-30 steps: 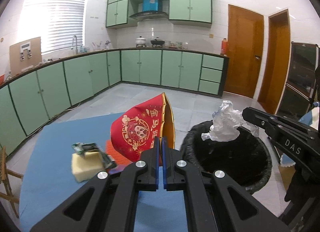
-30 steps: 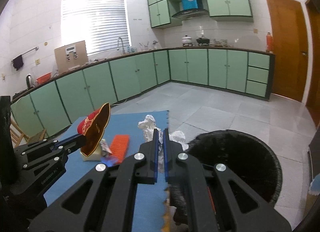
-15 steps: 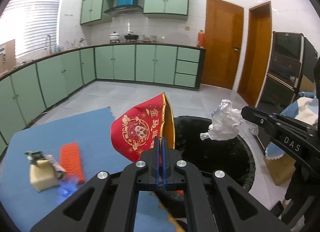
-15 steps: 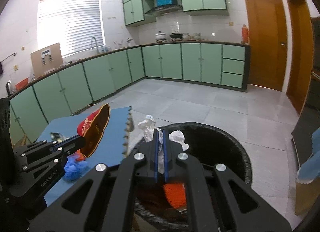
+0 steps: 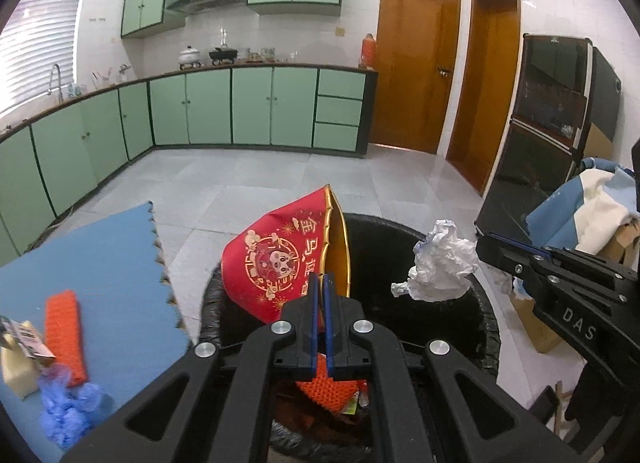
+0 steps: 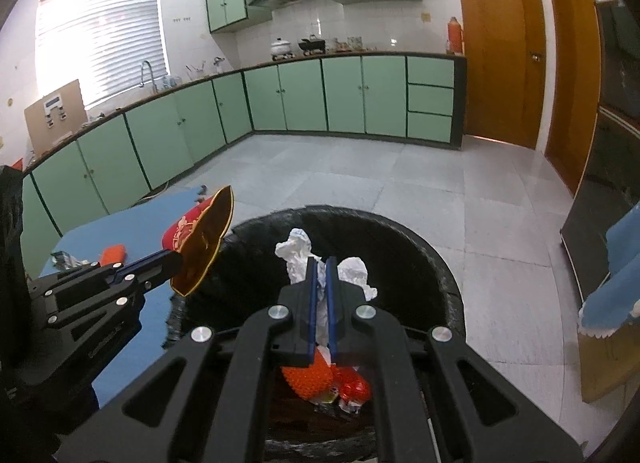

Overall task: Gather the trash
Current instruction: 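Carry the packet and tissue over the bin and open both tools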

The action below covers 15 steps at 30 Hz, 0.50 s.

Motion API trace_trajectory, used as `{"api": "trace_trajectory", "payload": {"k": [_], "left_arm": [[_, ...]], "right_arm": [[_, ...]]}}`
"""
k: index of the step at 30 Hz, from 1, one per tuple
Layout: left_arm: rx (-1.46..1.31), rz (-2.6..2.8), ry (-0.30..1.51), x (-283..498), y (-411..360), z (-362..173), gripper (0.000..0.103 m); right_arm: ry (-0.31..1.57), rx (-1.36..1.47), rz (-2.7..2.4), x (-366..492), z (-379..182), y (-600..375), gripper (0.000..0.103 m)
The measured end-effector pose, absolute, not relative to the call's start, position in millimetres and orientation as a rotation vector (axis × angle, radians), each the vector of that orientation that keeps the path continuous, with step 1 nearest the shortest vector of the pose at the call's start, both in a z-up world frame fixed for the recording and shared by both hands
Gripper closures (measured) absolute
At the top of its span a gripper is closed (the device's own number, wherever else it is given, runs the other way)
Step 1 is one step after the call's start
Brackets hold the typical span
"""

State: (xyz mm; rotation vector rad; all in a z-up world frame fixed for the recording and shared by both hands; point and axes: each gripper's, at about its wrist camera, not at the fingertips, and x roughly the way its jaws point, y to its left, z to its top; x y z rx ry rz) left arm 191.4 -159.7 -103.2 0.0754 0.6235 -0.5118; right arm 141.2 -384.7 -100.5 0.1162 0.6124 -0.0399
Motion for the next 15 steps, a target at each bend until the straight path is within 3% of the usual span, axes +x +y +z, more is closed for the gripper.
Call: {"api": "trace_trajectory", "payload": {"k": [8,9,11,12,14,15], "left_arm": [[0.1,-0.542,0.681,209.0,-179.3,-126.0,0.098],[0.095,-0.546,0.686,209.4,-178.4,-127.9,0.085],[0.082,-0.555,0.691,210.0,-175.6,-127.4,0.062],[0.076,-0.553,0.684,208.7,-173.3,-126.8,0.057],[0.069,-0.553,0.675,204.5,-166.8,-124.9,0.055],[0.065,-0.546,0.677,202.8,-161.6,-123.2,0.052]], "right_arm": [[0.667,0.126,-0.068,151.3,-129.8,-394.6,0.095],[0.673,0.127,-0.079,151.2,-132.3,-396.1,0.09],[0.677,0.136,-0.091,151.4,-133.0,-398.8,0.07],[0.675,0.138,-0.104,150.0,-133.7,-399.7,0.057],[0.668,0.143,-0.116,144.8,-133.5,-399.0,0.049],[0.668,0.143,-0.119,144.1,-133.1,-397.6,0.03]]}}
